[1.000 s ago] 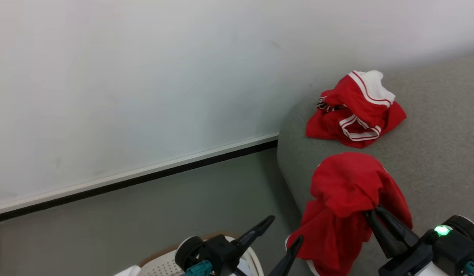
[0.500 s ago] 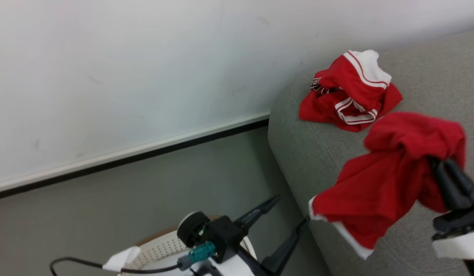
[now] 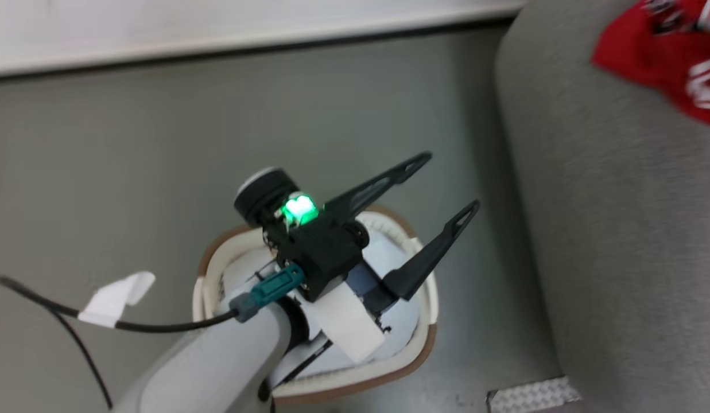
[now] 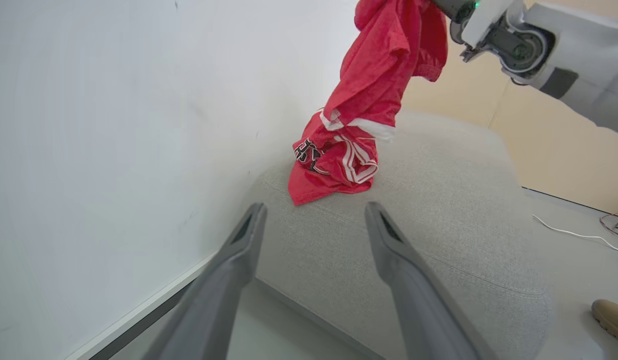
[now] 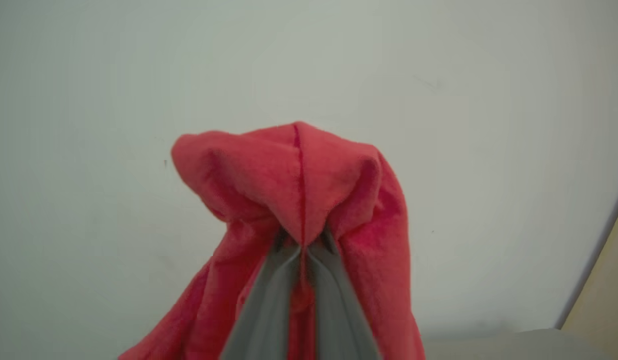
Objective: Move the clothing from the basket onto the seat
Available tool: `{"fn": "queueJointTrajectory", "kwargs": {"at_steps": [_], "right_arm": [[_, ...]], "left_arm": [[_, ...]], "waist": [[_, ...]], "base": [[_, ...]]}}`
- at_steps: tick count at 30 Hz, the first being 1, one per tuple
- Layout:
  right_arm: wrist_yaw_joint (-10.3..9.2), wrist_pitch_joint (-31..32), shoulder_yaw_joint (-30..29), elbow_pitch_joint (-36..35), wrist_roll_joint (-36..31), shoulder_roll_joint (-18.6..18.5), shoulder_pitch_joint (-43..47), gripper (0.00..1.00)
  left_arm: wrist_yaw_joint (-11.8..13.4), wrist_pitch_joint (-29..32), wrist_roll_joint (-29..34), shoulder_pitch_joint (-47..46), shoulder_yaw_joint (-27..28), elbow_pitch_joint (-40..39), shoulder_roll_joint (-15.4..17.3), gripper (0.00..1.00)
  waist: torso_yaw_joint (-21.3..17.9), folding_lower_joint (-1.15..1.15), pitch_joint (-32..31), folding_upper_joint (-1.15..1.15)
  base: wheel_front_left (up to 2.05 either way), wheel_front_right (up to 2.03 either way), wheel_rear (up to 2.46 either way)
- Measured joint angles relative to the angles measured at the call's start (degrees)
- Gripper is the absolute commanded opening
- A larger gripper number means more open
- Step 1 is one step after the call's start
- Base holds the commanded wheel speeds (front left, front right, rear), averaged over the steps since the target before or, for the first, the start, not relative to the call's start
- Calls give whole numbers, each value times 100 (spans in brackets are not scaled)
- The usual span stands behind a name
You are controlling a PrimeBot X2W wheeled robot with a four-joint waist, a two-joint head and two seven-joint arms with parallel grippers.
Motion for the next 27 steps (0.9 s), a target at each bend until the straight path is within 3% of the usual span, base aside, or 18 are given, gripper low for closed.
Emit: {"fn": "queueJointTrajectory", "kwargs": {"at_steps": [8, 13, 14, 15, 16, 17, 20, 27], "right_arm": [[0, 492, -1222, 1365, -818, -452, -1644, 0], [-1, 457, -2340, 2292, -1481, -233, -1817, 2], [-1, 434, -2490, 2468, -1624, -110, -1769, 28], [1, 363, -2677, 2617, -1699, 35, -1716, 47], [0, 258, -2839, 2732, -1750, 169, -1679, 94], [0, 165, -2940, 2838, -1795, 278, -1637, 100], [0, -130, -2996, 3011, -1866, 416, -1493, 100], [0, -664, -2360, 2975, -1514, 491, -637, 100]], "left_arm": [[-120, -79, 96, -693, -145, -107, -187, 100], [-135, -134, 109, -792, -290, -79, -336, 100], [-135, -158, 109, -792, -307, -55, -346, 100], [-135, -176, 108, -790, -311, -36, -348, 100], [-134, -182, 108, -788, -305, -18, -339, 100], [-127, -188, 107, -779, -297, 15, -324, 100], [-73, -243, 58, -731, -256, 81, -322, 100], [101, -491, -141, -236, -167, 382, -279, 100]], "waist": [[752, 0, 1016, 0], [1152, 0, 1341, 0], [1208, 0, 1375, 0], [1253, 0, 1396, 0], [1275, 0, 1402, 0], [1277, 0, 1388, 0], [1247, -1, 1272, 0], [1134, -2, 715, 0]], "base": [[0, 0, 0], [0, 0, 0], [0, 0, 0], [0, 0, 0], [0, 0, 0], [0, 0, 0], [0, 0, 0], [0, 0, 0]]}}
